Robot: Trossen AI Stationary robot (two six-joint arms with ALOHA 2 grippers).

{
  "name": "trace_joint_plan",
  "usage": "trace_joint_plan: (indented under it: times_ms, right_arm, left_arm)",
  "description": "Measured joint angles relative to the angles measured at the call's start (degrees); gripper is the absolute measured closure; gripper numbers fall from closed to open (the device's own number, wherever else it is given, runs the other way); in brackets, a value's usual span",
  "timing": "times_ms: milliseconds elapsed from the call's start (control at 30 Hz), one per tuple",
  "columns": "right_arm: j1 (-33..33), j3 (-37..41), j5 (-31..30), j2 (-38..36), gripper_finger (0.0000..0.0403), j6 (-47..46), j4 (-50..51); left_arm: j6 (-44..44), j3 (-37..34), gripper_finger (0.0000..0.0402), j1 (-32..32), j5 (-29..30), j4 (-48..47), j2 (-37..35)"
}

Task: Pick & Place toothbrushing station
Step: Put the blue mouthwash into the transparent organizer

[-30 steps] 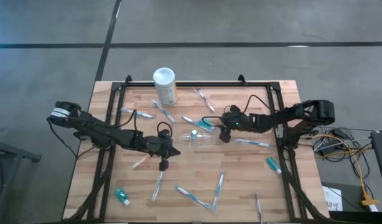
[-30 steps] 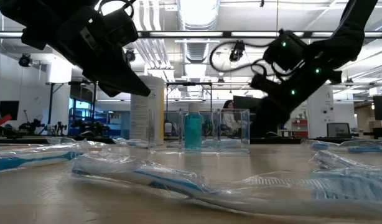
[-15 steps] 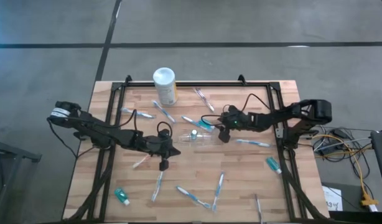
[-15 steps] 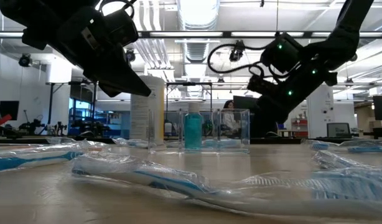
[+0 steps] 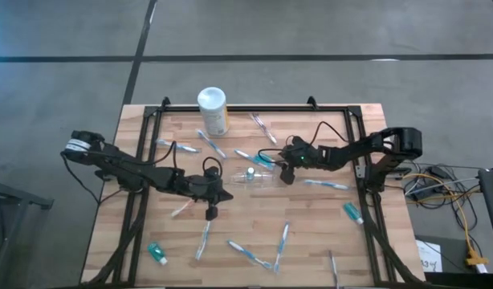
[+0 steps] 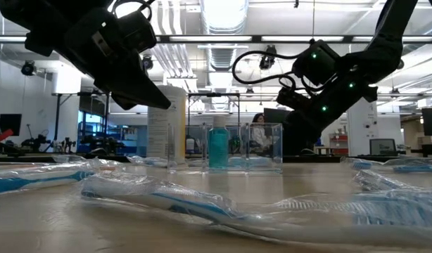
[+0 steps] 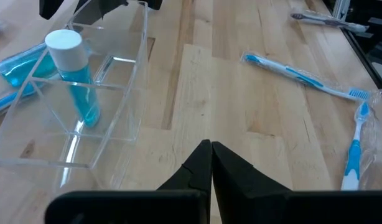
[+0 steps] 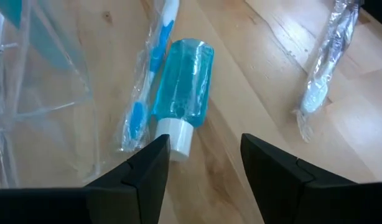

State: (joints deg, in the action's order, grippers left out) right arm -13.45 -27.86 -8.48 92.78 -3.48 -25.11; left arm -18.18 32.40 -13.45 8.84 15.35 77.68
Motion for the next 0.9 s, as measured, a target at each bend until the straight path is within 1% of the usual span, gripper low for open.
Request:
trace_joint_plan:
  times_ms: [167, 433, 567, 733, 900]
  right_arm:
    - [-0.3, -0.61, -0.05, 1.92, 0.0206, 1.29, -0.28]
    - [-3.23, -4.86, 0.04, 7.55, 0.0206, 4.99, -0.96]
    - [-4.88, -6.93, -0.27, 8.94, 0.0206, 6.97, -0.9]
    - [-7.2, -7.03, -0.69, 7.78, 0.0207, 7.78, -0.42]
    - [-7.63, -4.81, -0.47, 2.13, 0.0207, 7.68, 3.83]
  left_arm:
    - [-0.02, 0.0, 0.039, 0.0, 0.01, -0.07, 0.01]
    - [-0.27, 0.0, 0.039, 0.0, 0.02, -1.0, 0.01]
    - [-0.33, 0.0, 0.039, 0.0, 0.02, -1.4, 0.01]
    - [0.0, 0.0, 0.039, -0.02, 0.02, -1.51, 0.01]
    - [0.27, 0.0, 0.039, -0.02, -0.32, -2.48, -0.62]
